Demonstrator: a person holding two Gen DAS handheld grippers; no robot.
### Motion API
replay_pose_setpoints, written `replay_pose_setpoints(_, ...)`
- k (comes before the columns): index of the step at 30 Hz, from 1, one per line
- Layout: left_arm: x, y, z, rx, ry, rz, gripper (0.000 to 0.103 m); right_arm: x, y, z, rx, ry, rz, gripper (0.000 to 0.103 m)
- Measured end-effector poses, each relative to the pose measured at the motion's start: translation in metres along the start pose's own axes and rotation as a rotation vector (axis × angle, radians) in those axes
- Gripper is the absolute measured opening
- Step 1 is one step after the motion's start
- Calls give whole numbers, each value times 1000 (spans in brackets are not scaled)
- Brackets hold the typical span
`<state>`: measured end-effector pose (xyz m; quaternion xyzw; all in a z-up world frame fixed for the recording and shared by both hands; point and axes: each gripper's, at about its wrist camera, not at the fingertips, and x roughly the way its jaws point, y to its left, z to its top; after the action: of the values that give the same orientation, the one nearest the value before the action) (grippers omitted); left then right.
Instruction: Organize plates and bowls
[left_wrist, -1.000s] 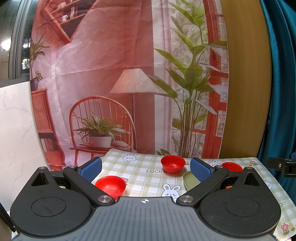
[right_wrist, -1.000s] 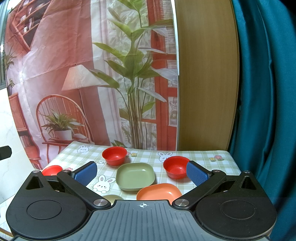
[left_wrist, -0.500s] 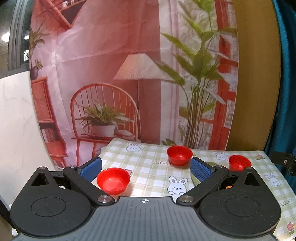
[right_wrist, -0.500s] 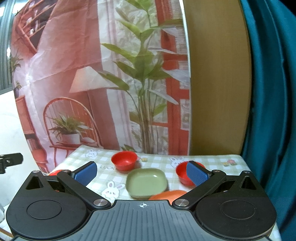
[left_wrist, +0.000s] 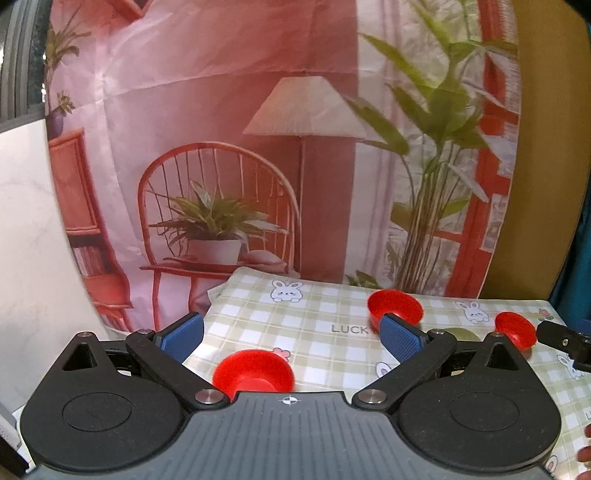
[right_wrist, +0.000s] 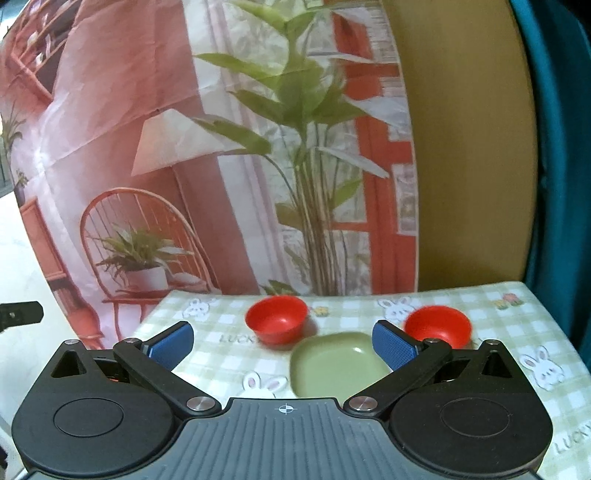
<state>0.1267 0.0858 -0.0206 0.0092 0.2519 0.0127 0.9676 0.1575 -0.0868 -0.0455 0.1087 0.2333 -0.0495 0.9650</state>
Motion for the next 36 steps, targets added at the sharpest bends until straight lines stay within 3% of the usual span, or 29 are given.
replay_pose_setpoints(5, 27, 25, 10, 29, 11, 74, 102, 28, 25, 4, -26, -1, 32, 103)
replay_pose_setpoints(7, 39, 38, 14, 14, 30, 62, 102, 39, 37, 4, -45, -2, 62, 103)
replay_pose_setpoints(13, 74, 62, 19, 13, 62, 122, 96, 73, 78, 2, -100, 62, 130, 103)
replay_pose_setpoints(23, 116, 85, -2, -21, 124, 113, 88, 116, 113, -13, -168, 147, 207, 99)
replay_pose_setpoints(29, 148, 98, -24, 2, 192, 139, 72, 158, 138, -29, -161, 245, 302, 74)
replay_pose_setpoints(31, 157, 105, -32, -7, 213, 109, 59, 172, 148, -35, -155, 278, 316, 64)
replay_pose_setpoints(36, 179, 118, -53, -43, 262, 59, 55, 198, 173, -53, -198, 336, 331, 47)
